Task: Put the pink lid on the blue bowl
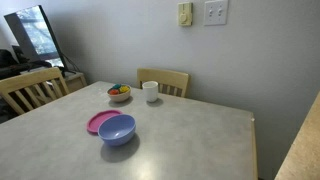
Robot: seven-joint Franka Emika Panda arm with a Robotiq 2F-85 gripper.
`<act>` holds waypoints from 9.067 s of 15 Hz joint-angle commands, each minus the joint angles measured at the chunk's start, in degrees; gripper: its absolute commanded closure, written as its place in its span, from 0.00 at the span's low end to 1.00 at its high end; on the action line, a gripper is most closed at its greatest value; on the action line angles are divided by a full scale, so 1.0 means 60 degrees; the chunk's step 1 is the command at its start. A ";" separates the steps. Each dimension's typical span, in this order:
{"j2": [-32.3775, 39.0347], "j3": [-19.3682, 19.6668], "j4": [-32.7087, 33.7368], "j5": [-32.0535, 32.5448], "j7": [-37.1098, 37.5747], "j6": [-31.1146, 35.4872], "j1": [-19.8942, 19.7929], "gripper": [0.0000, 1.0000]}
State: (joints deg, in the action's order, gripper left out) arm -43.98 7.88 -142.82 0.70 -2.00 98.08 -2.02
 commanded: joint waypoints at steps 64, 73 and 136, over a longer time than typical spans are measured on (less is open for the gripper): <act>1.4442 -0.1082 0.8685 -0.0343 0.6153 0.3238 0.2921 0.00; 1.6117 -0.0716 1.1235 0.0721 0.7748 0.0071 0.3407 0.00; 1.5344 -0.1203 1.1542 0.1394 0.6694 -0.1452 0.3696 0.97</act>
State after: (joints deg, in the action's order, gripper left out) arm 50.74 -0.42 -72.76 7.19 38.90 94.74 18.64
